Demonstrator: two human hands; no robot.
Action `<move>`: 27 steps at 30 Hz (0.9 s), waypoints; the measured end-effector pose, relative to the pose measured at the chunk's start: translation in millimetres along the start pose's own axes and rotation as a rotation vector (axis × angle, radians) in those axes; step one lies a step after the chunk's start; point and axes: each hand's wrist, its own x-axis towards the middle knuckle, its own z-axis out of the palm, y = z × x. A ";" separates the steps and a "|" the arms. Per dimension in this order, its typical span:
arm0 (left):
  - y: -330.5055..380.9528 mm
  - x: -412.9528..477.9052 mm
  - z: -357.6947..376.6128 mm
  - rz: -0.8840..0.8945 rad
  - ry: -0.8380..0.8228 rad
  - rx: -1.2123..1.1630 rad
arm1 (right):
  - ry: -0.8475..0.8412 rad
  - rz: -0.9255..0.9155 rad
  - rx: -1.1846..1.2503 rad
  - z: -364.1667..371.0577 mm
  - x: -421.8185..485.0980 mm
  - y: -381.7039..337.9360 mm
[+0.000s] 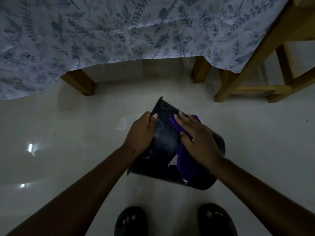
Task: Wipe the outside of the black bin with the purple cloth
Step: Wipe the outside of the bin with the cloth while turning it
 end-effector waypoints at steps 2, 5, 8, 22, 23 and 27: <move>-2.3 0.8 0.3 -0.008 0.005 0.017 | 0.011 -0.005 -0.037 5.9 -10.6 -6.9; -5.9 7.9 0.7 -0.020 -0.011 0.048 | 0.003 -0.265 -0.173 27.5 -55.1 -16.1; -3.3 15.2 3.8 -0.016 0.002 0.043 | -0.016 -0.430 -0.225 28.9 -60.0 0.6; 14.8 35.4 2.1 -0.068 -0.039 0.080 | 0.026 -0.332 -0.139 21.0 -49.0 -1.0; 17.1 34.7 1.8 -0.064 -0.032 0.062 | 0.027 -0.336 -0.126 19.1 -49.1 1.5; 13.6 7.5 -3.3 -0.046 -0.054 -0.084 | 0.027 -0.196 0.002 2.3 -23.4 4.8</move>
